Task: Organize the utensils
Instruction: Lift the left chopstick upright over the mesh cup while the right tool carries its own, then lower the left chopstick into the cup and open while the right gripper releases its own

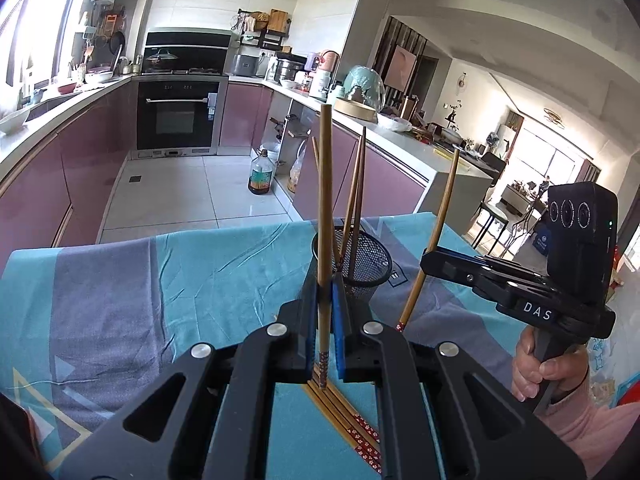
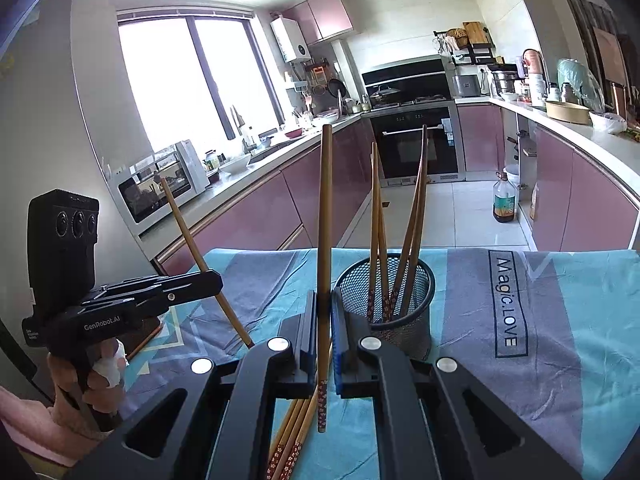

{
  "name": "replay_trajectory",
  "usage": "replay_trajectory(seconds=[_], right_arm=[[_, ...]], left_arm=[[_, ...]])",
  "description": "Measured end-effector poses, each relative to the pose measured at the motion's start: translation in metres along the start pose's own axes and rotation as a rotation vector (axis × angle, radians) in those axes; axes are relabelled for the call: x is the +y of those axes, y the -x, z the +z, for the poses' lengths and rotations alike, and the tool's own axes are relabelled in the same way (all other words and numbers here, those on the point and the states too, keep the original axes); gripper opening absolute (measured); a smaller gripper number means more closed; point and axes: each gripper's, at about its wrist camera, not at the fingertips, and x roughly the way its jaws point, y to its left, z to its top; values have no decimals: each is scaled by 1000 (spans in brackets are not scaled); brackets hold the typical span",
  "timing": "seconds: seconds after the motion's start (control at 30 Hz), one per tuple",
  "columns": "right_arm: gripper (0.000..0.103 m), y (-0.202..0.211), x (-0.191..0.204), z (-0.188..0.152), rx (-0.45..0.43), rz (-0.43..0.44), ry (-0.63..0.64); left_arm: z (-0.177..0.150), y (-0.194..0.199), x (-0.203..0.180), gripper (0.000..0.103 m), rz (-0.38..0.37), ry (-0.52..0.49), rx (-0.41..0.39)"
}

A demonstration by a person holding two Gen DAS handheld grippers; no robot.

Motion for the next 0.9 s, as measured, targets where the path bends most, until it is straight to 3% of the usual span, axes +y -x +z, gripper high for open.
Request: replay_trajectory(seconds=[0.9], right_arm=[[5,17,-1,54,-150,-30,61]], left_arm=[[67,5,-27,8,-45,-59,-143]])
